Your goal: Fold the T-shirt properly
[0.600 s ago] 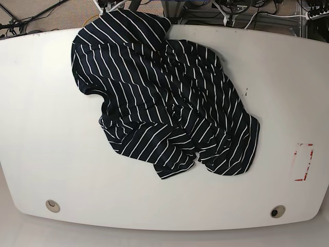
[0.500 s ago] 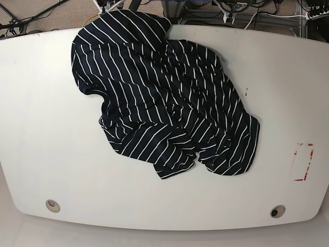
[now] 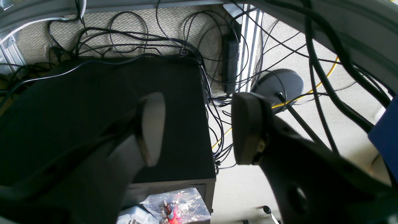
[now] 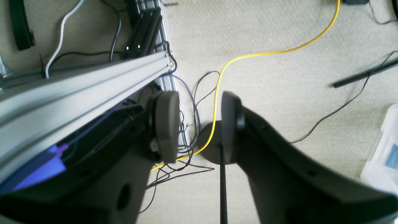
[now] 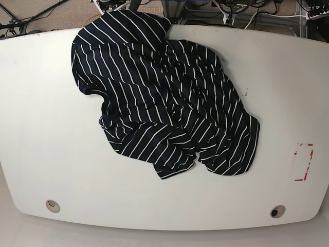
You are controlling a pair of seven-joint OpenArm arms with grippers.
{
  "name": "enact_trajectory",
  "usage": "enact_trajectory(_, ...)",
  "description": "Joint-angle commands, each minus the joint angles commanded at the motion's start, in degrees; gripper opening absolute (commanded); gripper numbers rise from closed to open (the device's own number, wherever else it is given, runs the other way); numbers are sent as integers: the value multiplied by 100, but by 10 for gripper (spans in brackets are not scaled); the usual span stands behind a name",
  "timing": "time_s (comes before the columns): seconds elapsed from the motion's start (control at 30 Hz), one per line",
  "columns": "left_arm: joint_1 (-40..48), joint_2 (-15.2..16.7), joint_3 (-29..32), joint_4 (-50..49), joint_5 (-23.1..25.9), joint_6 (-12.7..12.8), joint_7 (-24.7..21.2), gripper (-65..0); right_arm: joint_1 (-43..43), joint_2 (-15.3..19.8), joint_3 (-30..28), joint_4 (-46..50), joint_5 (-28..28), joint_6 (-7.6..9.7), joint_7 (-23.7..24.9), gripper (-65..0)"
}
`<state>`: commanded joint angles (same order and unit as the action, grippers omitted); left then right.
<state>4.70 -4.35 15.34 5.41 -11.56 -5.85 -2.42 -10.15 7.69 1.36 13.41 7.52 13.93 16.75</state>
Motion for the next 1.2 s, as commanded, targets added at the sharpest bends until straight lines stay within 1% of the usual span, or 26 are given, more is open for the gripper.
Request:
enact_trajectory(0.13,0,0,-35,9,-18,0,-18,-339,-26,0,0,9,0,0,0,-439)
enact_trajectory(0.27,97,9,-44,9,-26,0,-360,-342,-220,0,0,141,0,0,0,-439)
enact_trajectory(0.37,325,0,-44,9,-26,0,-642,-342,-633,-70,0,774,0,-18,-44,-439)
enact_trajectory(0.4,369,-9,-44,62,-26,0,-703,-342,-791,-88,0,1029,0,-35,-123,-439)
enact_trajectory(0.47,466,-26,-44,316,-26,0,-747,-343,-1055,-88,0,1547,0,-35,-431,-439)
enact_trajectory(0.53,703,-35,-44,712,-26,0,-747,-343,-1345,-97,9,2110,9,-35,-747,-441)
enact_trajectory(0.63,1204,-299,-44,1521,-35,0,-677,-343,-1934,-114,9,3033,18,-35,-888,-441)
enact_trajectory(0.67,1327,-343,-44,1705,-35,0,-659,-343,-2040,-123,9,3226,18,-44,-914,-441)
enact_trajectory(0.8,1934,-466,-88,2681,-35,0,-642,-343,-2470,-123,26,4053,44,-44,-1336,-441)
enact_trajectory(0.83,2119,-571,-149,2910,-35,0,-642,-343,-2567,-132,35,4220,44,-44,-1389,-441)
enact_trajectory(0.9,2418,-686,-316,3341,-26,0,-642,-343,-2804,-132,44,4510,53,-44,-1424,-441)
enact_trajectory(1.0,2857,-756,-554,4026,-9,0,-598,-343,-3147,-141,44,5011,53,-53,-1459,-441)
enact_trajectory(1.1,3332,-941,-721,4659,-9,0,-571,-343,-3525,-237,70,5424,53,-53,-1459,-441)
enact_trajectory(1.2,3745,-1002,-809,5240,-18,0,-571,-343,-3886,-316,334,5776,53,-53,-1459,-441)
